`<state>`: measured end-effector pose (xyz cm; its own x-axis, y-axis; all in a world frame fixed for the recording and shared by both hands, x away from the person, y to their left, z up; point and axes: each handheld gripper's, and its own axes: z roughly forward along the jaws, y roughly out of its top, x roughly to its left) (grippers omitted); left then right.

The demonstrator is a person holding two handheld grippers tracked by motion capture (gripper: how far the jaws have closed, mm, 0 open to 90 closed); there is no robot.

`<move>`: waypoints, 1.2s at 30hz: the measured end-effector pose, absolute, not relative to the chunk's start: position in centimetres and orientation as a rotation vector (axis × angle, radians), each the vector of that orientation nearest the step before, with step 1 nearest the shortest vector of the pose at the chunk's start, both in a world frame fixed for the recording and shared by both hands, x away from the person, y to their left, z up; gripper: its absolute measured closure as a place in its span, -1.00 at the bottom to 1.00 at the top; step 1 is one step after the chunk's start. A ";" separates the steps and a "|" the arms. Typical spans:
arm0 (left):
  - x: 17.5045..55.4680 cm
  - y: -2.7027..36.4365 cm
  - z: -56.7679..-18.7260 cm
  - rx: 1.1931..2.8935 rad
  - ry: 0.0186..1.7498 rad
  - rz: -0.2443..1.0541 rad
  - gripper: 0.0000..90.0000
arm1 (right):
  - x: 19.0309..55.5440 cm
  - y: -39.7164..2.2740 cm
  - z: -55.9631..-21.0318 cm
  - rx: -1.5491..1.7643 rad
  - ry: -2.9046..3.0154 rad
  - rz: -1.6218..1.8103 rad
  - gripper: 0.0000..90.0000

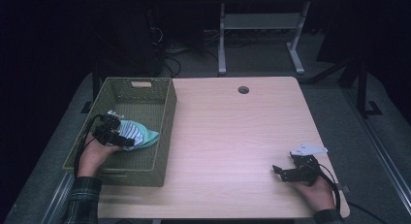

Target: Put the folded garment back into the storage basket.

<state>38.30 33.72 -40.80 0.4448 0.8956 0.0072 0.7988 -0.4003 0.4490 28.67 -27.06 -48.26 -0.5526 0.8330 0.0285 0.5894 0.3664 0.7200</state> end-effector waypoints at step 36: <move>36.8 24.8 -33.0 2.173 1.103 0.346 -0.69 | 28.7 -27.1 -48.3 1.249 2.291 0.995 -0.76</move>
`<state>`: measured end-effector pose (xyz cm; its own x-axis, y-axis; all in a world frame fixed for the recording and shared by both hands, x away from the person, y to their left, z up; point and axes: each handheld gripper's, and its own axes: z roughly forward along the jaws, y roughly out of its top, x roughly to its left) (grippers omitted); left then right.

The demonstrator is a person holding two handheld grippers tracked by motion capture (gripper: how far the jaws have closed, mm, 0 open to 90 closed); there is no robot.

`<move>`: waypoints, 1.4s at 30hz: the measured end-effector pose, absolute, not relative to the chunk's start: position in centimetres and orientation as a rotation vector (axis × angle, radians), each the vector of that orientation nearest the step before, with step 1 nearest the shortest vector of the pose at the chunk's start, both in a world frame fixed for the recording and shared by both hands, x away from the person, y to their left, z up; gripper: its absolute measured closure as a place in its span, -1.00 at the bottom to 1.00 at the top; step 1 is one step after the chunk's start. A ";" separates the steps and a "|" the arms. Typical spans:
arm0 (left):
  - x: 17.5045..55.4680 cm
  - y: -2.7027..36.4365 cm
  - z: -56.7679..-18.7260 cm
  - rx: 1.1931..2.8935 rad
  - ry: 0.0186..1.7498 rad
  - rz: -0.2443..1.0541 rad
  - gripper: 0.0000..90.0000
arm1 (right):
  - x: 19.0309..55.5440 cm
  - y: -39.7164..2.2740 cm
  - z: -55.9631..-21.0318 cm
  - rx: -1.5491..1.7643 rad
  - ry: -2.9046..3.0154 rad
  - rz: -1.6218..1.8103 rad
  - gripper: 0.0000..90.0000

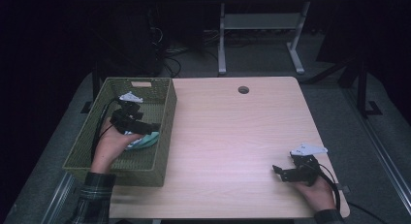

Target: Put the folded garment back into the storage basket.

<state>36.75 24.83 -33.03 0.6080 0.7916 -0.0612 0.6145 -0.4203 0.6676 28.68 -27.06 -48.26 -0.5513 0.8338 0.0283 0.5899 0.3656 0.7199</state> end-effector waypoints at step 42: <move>34.5 10.2 -37.8 2.210 0.833 0.239 -0.69 | 28.7 -27.1 -48.3 1.249 2.290 0.995 -0.76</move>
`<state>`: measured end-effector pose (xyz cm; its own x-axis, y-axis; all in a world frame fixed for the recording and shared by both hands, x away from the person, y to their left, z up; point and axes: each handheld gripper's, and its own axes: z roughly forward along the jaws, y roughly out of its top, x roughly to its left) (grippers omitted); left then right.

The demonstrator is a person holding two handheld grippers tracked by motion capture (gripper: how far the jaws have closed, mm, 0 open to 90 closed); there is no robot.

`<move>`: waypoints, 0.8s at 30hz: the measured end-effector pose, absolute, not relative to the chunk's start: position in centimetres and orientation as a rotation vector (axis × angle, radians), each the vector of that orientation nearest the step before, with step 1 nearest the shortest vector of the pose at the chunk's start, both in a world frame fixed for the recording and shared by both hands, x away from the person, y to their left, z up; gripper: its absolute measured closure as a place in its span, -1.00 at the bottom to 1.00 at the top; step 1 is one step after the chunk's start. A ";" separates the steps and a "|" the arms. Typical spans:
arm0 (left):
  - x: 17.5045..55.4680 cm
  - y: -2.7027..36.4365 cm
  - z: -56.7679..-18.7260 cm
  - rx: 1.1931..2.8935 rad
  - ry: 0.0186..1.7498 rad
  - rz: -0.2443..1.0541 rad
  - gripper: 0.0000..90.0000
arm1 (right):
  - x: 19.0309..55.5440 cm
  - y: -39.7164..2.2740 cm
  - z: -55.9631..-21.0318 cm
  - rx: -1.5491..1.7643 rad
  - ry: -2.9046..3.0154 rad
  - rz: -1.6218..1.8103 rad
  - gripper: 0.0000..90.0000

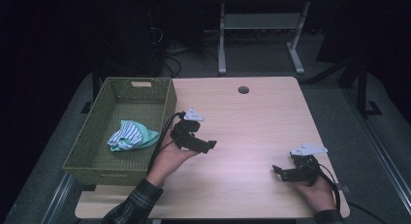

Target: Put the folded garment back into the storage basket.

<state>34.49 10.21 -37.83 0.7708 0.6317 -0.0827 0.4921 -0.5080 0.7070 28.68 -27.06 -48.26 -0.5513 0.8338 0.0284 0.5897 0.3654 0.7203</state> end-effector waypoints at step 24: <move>34.0 6.8 -44.8 2.375 0.775 0.261 -0.71 | 28.7 -27.1 -48.3 1.249 2.291 0.994 -0.76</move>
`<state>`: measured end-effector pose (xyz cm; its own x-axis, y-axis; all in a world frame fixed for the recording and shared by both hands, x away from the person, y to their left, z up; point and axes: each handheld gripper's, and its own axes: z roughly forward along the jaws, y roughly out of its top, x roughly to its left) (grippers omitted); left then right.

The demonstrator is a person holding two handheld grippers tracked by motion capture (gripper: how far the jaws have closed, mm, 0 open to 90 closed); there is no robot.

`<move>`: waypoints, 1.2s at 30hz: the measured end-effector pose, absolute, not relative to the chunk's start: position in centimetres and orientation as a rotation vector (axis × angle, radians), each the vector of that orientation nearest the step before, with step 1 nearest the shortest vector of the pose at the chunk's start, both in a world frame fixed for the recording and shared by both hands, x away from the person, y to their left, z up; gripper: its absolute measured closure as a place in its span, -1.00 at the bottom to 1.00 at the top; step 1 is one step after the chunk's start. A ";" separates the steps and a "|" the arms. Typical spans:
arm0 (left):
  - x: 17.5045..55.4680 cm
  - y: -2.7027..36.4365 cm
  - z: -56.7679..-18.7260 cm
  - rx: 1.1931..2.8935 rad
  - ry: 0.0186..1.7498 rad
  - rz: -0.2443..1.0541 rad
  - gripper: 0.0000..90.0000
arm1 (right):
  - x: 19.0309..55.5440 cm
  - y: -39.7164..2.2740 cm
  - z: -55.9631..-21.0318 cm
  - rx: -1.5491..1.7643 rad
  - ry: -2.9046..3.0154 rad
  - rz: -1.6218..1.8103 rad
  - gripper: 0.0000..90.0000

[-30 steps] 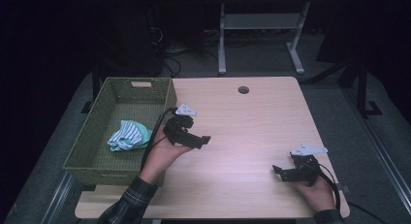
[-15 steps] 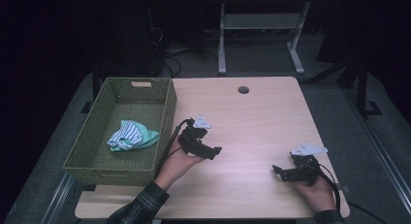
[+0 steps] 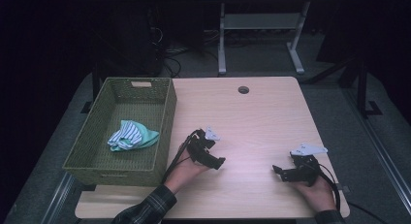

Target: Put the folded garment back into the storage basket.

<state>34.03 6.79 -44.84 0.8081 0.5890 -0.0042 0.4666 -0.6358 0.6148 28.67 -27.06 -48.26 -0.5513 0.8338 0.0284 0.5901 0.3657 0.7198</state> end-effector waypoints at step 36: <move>33.6 7.2 -47.9 2.255 0.701 0.301 -0.73 | 28.7 -27.1 -48.3 1.249 2.290 0.995 -0.76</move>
<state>33.61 7.23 -47.88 0.8228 0.5684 0.0038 0.3938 -0.5749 0.7172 28.67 -27.06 -48.26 -0.5513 0.8338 0.0283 0.5899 0.3656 0.7200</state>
